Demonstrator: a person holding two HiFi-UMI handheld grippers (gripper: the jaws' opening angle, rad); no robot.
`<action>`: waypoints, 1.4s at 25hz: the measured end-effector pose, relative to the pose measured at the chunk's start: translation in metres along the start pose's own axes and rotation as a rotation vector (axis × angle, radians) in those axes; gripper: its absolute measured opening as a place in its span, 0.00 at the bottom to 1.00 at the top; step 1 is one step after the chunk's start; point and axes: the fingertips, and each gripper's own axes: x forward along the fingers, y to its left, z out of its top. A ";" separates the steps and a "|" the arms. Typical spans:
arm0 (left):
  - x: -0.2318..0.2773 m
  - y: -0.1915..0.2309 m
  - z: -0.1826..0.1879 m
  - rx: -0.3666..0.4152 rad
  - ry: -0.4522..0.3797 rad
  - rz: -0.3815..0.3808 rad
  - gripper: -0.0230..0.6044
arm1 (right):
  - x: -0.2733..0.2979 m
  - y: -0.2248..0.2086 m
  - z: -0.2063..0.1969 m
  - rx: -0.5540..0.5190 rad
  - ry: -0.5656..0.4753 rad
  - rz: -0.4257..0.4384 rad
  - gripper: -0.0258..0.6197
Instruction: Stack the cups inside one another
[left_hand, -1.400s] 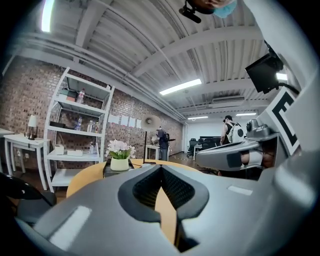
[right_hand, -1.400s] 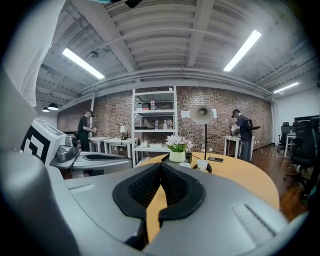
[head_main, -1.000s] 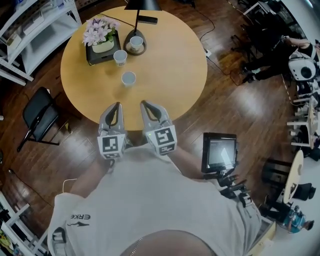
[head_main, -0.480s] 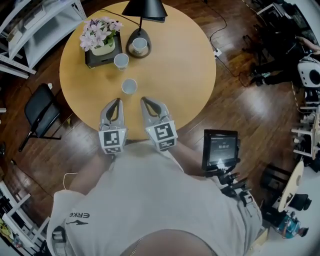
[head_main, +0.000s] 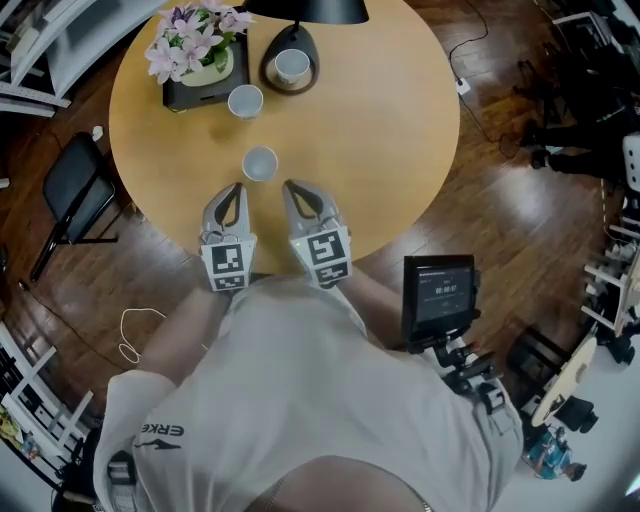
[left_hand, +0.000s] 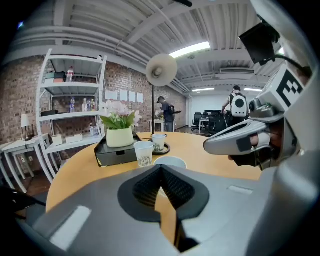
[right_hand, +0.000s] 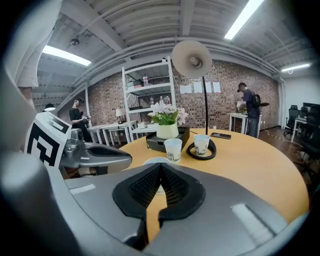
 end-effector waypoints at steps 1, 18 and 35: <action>0.003 0.000 -0.005 0.001 0.012 0.000 0.04 | 0.004 -0.002 -0.005 0.003 0.011 0.005 0.06; 0.029 0.004 -0.056 0.029 0.124 -0.006 0.04 | 0.048 0.001 -0.065 -0.041 0.191 0.144 0.33; 0.010 0.024 -0.066 0.012 0.164 0.049 0.04 | 0.095 0.011 -0.051 -0.230 0.160 0.135 0.55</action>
